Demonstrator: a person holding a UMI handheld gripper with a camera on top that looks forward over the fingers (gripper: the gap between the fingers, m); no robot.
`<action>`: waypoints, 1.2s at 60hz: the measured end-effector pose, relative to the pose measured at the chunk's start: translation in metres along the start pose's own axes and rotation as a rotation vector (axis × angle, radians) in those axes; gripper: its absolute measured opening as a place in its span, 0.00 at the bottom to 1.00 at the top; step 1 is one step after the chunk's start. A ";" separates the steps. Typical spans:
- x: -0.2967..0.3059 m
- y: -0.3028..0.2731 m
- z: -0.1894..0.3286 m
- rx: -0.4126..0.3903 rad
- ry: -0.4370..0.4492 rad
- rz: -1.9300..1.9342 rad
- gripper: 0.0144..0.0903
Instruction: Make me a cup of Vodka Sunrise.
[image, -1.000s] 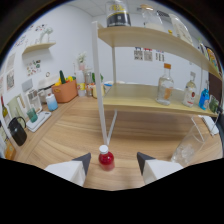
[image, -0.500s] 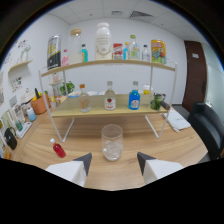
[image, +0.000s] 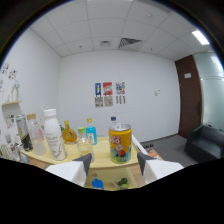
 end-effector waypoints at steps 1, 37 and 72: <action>0.002 -0.004 0.006 0.004 -0.003 -0.001 0.93; 0.012 -0.025 0.070 0.006 -0.069 -0.078 0.49; -0.031 0.142 -0.019 -0.134 -0.057 0.040 0.48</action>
